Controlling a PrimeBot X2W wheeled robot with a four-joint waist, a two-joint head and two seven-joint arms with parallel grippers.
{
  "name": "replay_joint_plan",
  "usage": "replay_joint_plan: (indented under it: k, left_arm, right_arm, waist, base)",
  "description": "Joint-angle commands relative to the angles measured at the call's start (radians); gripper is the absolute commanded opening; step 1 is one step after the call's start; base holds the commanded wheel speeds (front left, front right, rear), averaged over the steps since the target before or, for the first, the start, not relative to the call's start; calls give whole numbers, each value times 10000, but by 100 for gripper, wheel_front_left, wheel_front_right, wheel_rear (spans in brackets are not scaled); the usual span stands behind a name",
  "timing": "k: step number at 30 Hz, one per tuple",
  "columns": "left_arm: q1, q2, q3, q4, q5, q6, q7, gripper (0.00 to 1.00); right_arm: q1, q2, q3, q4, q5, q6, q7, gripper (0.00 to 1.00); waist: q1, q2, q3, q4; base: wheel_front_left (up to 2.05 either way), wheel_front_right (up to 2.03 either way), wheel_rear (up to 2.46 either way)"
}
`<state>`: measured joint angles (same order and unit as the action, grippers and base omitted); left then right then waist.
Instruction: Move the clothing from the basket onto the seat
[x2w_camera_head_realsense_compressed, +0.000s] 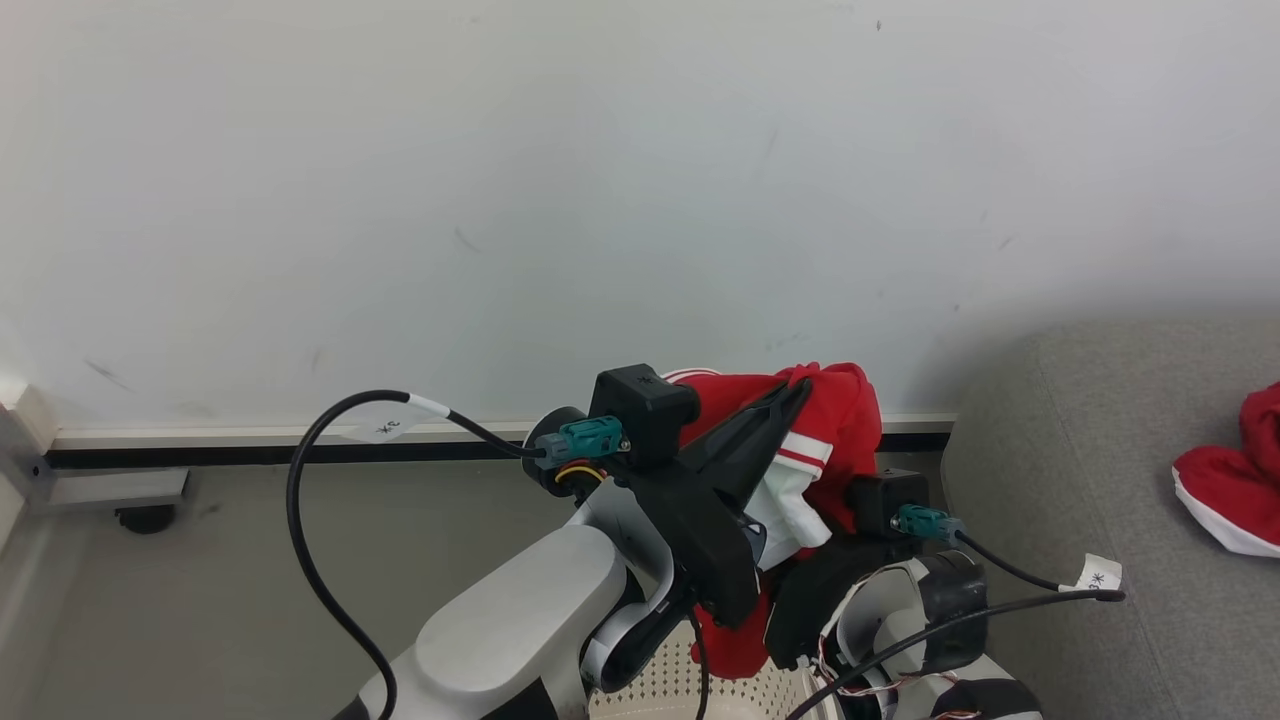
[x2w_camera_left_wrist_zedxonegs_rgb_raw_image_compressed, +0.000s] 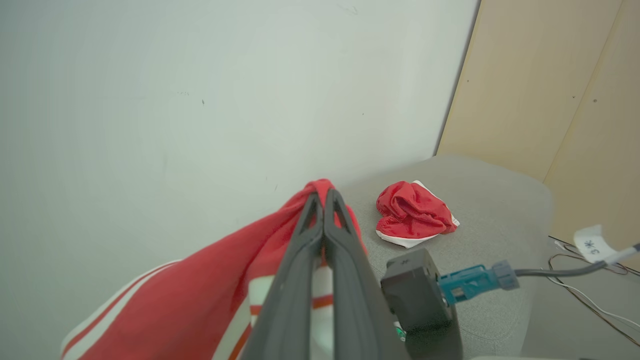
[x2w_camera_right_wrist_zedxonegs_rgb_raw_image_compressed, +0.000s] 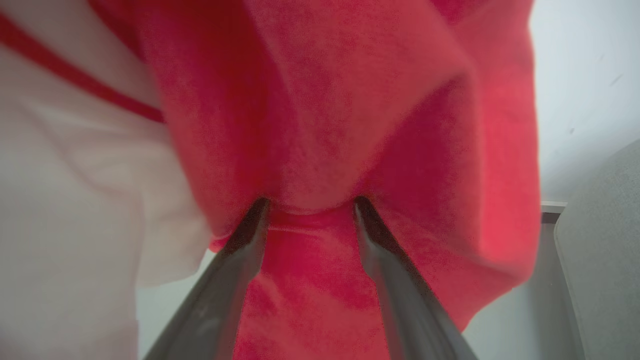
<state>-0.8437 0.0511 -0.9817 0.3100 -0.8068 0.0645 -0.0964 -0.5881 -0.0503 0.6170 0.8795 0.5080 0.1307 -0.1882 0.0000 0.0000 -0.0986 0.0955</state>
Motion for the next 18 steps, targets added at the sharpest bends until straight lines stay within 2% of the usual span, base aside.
replay_joint_plan:
  k: [1, 10, 11, 12, 13, 18]
  left_arm:
    - [-128, -9, -61, -10, -20, 64, -40, 0]
    - [37, 133, -25, 366, -76, 95, -225, 0]
    - [68, 169, 15, 439, -54, 138, -302, 6]
    - [109, 205, 67, 508, -26, 165, -399, 29]
    - [159, 259, 91, 602, 11, 202, -480, 100]
    - [447, 554, 227, 1120, 58, 406, -834, 100]
  right_arm:
    - [-145, 18, 89, 106, 73, 1, -111, 0]
    - [-404, 19, 246, 437, 130, 1, -408, 0]
    - [-403, 19, 262, 477, 108, 1, -436, 0]
    - [-387, 19, 278, 500, 91, 1, -455, 0]
    - [-364, 19, 300, 512, 83, 1, -483, 0]
    - [-170, 19, 342, 418, -2, 1, -567, 0]
  waist:
    - [0, 0, -7, -31]
    - [0, 0, -27, -189]
    - [0, 0, -34, -213]
    - [0, 0, -39, -238]
    - [0, 0, -47, -270]
    - [0, 0, -92, -433]
  base:
    - [0, 0, 0]
    - [0, 0, 0]
    - [0, 0, 0]
    - [0, 0, 0]
    - [0, 0, 0]
    - [0, 0, 0]
